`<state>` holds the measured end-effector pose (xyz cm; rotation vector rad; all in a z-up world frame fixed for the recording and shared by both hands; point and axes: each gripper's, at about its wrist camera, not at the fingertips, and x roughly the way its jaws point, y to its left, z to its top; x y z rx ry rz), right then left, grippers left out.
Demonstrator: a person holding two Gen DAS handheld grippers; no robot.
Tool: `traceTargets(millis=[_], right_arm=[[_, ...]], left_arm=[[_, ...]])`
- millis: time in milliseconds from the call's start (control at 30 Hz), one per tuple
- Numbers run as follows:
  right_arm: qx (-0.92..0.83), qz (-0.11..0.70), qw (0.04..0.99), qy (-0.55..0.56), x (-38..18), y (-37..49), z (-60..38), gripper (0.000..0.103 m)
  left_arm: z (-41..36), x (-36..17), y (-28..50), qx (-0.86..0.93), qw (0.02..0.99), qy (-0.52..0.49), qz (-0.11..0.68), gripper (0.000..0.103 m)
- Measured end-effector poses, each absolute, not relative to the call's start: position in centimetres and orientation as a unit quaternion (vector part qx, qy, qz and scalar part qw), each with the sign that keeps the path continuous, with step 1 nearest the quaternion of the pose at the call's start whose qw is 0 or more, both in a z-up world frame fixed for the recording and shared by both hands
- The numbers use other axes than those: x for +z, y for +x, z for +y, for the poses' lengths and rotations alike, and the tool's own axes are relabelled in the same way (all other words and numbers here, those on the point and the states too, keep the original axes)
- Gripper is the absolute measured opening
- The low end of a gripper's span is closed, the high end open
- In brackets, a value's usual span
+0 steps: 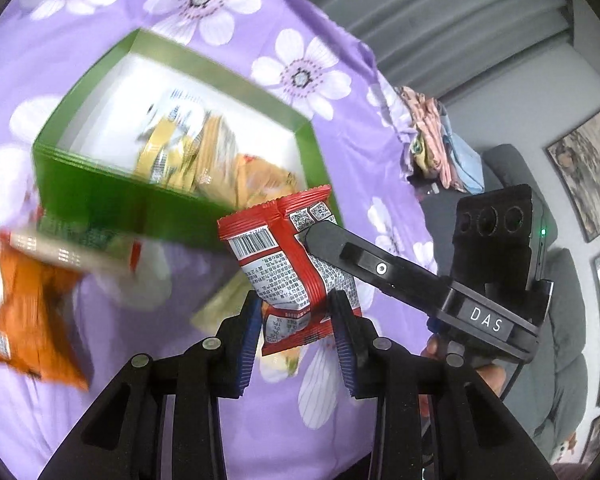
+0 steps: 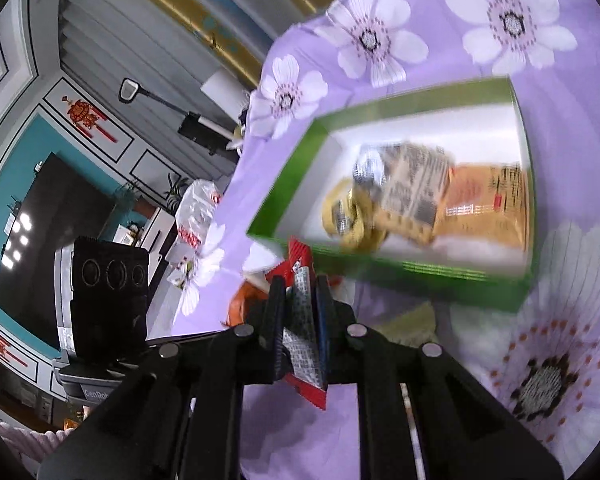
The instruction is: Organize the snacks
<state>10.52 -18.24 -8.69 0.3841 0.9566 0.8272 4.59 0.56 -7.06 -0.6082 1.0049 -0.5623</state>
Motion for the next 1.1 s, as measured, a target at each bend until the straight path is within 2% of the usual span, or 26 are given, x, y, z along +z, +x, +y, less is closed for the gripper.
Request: traceTargets(millis=[233, 633, 700, 733, 767, 800, 833, 867, 933, 1000, 1067, 1100], right_arm=[[0.371, 0.422, 0.805, 0.191, -7.8, 14.7, -18.7, 0.015], [0.317, 0.455, 0.808, 0.199, -11.6, 19.4, -18.8, 0.02], [0.301, 0.455, 0.815, 0.194, -11.7, 19.5, -19.0, 0.028], [0.296, 0.453, 0.818, 0.194, -11.7, 19.5, -19.2, 0.038], [0.297, 0.447, 0.821, 0.195, -11.5, 19.4, -19.5, 0.039], [0.294, 0.442, 0.826, 0.191, -11.2, 19.2, -19.7, 0.04], [0.289, 0.438, 0.831, 0.184, -10.9, 19.0, -19.8, 0.044], [0.281, 0.435, 0.837, 0.177, -10.7, 18.9, -20.0, 0.048], [0.271, 0.426, 0.849, 0.159, -10.0, 18.2, -20.3, 0.052], [0.253, 0.418, 0.862, 0.132, -9.3, 17.3, -20.5, 0.058], [0.233, 0.408, 0.877, 0.104, -8.7, 16.5, -20.8, 0.069], [0.224, 0.402, 0.883, 0.091, -8.4, 15.9, -20.9, 0.07]], left_arm=[[0.3, -6.4, 10.0, -0.268, 0.802, -0.267, 0.463, 0.035], [0.5, -9.9, 15.5, -0.233, 0.794, -0.26, 0.498, 0.035], [0.8, -10.2, 15.9, -0.218, 0.796, -0.264, 0.5, 0.035], [0.9, -10.3, 16.0, -0.215, 0.795, -0.268, 0.501, 0.035], [1.0, -10.4, 16.1, -0.212, 0.794, -0.271, 0.502, 0.035], [1.1, -10.4, 16.1, -0.206, 0.795, -0.271, 0.502, 0.038], [1.2, -10.3, 16.0, -0.198, 0.799, -0.265, 0.502, 0.048], [1.2, -10.1, 15.9, -0.195, 0.803, -0.26, 0.499, 0.053], [1.3, -9.4, 15.4, -0.187, 0.813, -0.252, 0.491, 0.073], [1.5, -8.6, 15.0, -0.177, 0.822, -0.242, 0.485, 0.083], [1.6, -7.7, 14.3, -0.163, 0.833, -0.228, 0.478, 0.083], [1.7, -7.2, 13.9, -0.157, 0.838, -0.22, 0.473, 0.083]])
